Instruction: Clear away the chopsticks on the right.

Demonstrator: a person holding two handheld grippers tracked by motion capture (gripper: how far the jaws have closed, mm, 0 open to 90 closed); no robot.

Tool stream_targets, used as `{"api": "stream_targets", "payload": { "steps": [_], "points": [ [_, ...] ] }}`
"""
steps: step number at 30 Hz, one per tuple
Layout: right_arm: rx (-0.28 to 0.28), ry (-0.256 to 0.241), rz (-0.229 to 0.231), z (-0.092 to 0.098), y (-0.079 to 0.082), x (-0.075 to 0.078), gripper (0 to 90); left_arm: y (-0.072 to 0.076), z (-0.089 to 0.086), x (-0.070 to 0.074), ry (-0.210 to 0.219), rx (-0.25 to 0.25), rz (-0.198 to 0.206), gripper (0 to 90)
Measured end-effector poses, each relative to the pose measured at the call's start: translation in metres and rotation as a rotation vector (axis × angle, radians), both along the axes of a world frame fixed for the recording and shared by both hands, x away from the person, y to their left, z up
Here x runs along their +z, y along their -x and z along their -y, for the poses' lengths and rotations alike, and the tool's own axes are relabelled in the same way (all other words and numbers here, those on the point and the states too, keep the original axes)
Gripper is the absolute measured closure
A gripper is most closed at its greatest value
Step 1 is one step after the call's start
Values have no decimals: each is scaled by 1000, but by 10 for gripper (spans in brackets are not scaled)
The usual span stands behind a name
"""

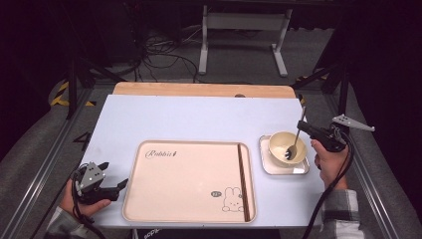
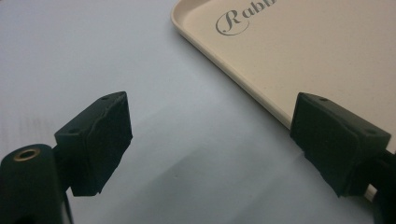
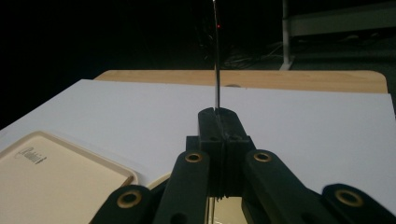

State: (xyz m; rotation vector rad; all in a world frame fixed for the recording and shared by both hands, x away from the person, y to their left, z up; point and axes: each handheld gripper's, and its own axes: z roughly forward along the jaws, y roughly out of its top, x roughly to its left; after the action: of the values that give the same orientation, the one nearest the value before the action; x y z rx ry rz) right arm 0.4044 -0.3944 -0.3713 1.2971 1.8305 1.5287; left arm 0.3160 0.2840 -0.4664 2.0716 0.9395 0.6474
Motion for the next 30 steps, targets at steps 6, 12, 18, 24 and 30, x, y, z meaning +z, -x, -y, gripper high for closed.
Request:
{"api": "stream_targets", "payload": {
  "steps": [6, 12, 18, 24, 30],
  "points": [
    [9, -20, 77, -4, 11, 14, 900, 1, -1, 1, 4, 2, 6, 136],
    [43, -23, 121, -14, 21, 26, 900, 1, 0, 1, 0, 2, 5, 136],
    [90, -38, 154, -26, 30, 38, 900, 1, -1, 2, 2, 2, 7, 135],
    [134, -55, 180, -40, 36, 44, 900, 2, -1, 3, 5, 5, 14, 135],
    [191, -58, 188, -57, 43, 48, 900, 1, -1, 2, 2, 5, 8, 135]
  ]
}}
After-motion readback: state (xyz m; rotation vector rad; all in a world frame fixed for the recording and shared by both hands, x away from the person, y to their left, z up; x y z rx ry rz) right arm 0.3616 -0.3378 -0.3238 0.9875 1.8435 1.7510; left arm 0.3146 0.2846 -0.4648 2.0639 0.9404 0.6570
